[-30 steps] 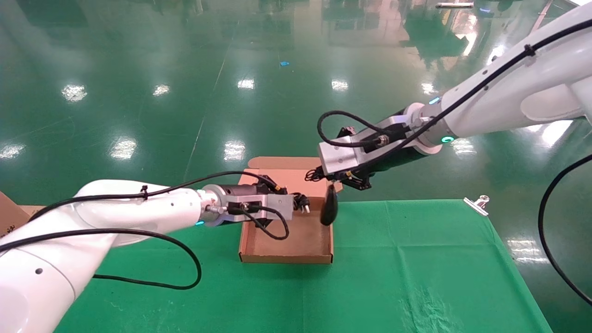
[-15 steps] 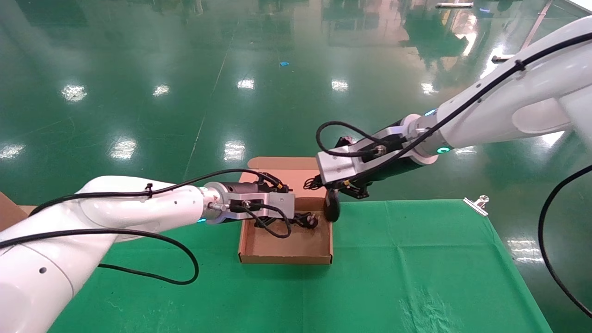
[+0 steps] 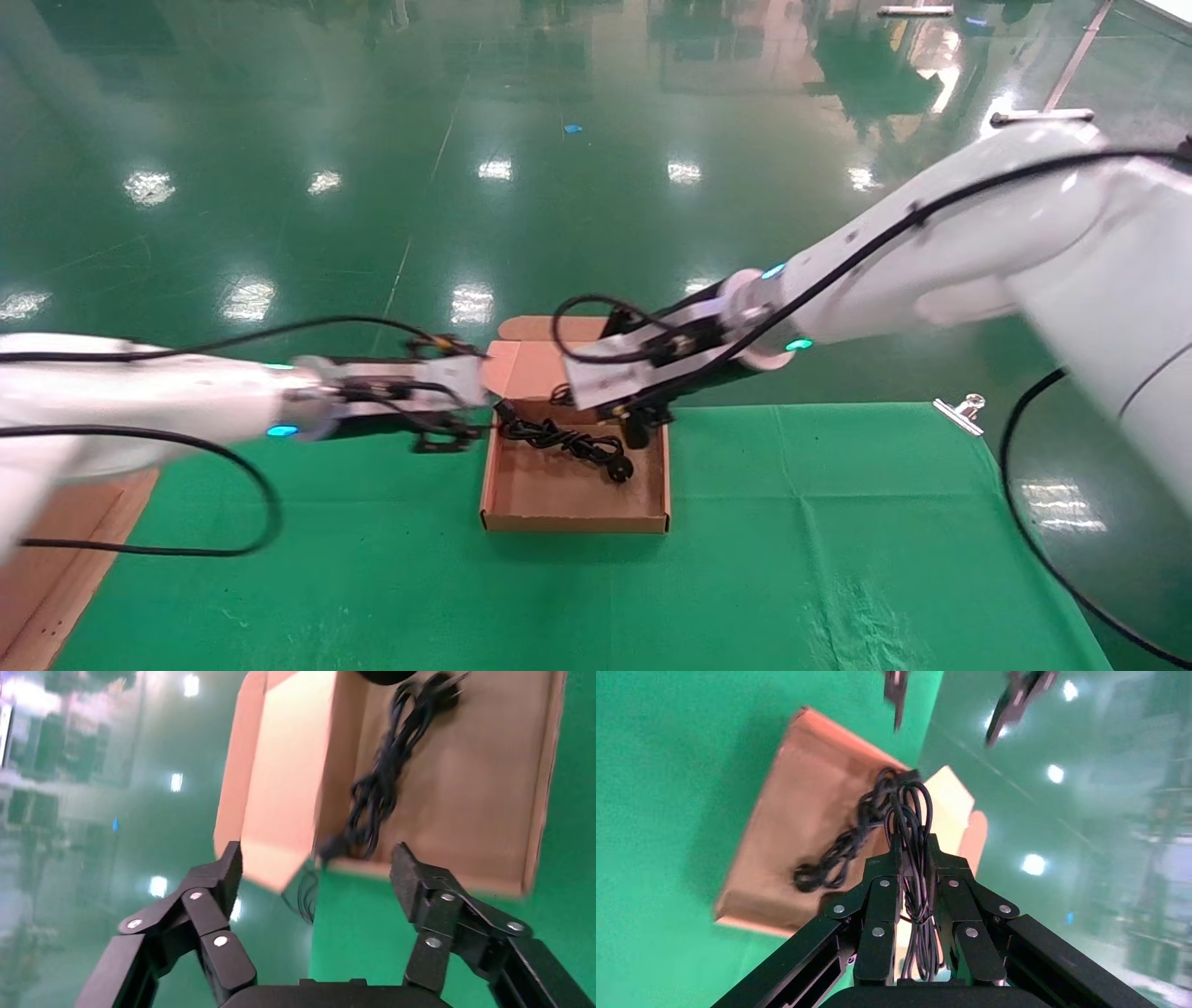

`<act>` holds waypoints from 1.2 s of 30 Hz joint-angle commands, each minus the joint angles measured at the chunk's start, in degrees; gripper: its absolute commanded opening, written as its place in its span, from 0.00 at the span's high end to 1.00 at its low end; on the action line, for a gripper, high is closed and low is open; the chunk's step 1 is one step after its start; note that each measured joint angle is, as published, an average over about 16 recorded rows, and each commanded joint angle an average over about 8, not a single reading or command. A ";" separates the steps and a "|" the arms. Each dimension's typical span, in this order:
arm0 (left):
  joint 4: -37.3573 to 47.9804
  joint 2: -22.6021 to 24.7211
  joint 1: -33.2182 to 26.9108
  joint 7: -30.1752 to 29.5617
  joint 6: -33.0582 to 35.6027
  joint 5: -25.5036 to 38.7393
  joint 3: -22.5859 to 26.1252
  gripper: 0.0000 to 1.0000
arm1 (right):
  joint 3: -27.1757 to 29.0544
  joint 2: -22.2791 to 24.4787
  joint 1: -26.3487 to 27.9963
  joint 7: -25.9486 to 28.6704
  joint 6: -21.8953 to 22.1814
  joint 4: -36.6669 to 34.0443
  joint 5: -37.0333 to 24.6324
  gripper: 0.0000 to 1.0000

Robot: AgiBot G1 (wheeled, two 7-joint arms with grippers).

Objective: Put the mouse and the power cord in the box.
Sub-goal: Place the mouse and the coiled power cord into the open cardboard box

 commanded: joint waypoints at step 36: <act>5.97 -3.58 -1.06 6.39 4.41 -4.09 -2.90 0.00 | -9.91 -0.11 -6.12 6.56 16.56 7.51 1.13 0.00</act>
